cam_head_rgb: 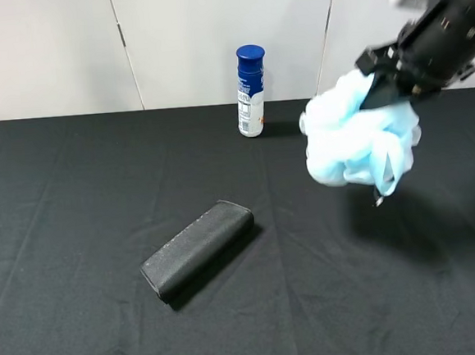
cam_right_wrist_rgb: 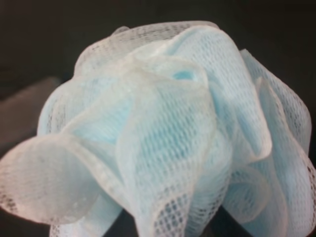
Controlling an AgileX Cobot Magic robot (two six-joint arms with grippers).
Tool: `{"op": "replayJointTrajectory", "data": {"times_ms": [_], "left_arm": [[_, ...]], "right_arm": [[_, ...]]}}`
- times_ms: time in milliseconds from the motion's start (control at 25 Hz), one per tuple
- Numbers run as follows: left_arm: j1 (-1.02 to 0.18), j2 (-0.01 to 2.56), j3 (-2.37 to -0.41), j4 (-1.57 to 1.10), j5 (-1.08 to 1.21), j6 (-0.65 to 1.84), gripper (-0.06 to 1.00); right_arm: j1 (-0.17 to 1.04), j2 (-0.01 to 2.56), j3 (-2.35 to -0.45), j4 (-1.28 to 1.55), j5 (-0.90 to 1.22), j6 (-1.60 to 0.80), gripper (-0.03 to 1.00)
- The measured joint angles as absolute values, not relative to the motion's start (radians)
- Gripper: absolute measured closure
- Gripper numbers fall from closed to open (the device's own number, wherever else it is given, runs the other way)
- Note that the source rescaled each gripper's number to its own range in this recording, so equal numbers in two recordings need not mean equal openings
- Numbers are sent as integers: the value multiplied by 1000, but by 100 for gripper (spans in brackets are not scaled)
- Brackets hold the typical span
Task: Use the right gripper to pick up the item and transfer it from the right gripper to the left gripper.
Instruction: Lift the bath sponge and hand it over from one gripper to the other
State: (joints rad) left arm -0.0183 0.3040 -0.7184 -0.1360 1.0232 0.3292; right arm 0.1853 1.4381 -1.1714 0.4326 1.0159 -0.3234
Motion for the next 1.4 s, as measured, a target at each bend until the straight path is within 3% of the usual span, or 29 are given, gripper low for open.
{"op": "replayJointTrajectory", "data": {"times_ms": [160, 920, 1400], "left_arm": [[-36, 446, -740, -222, 955, 444, -5], [-622, 1061, -790, -464, 433, 642, -5], [-852, 1353, -989, -476, 244, 648, -5]], "right_arm": [[185, 1398, -1222, 477, 1072, -323, 94], [185, 1387, -1283, 688, 1214, -332, 95], [185, 1387, -1283, 723, 1215, -342, 95]]}}
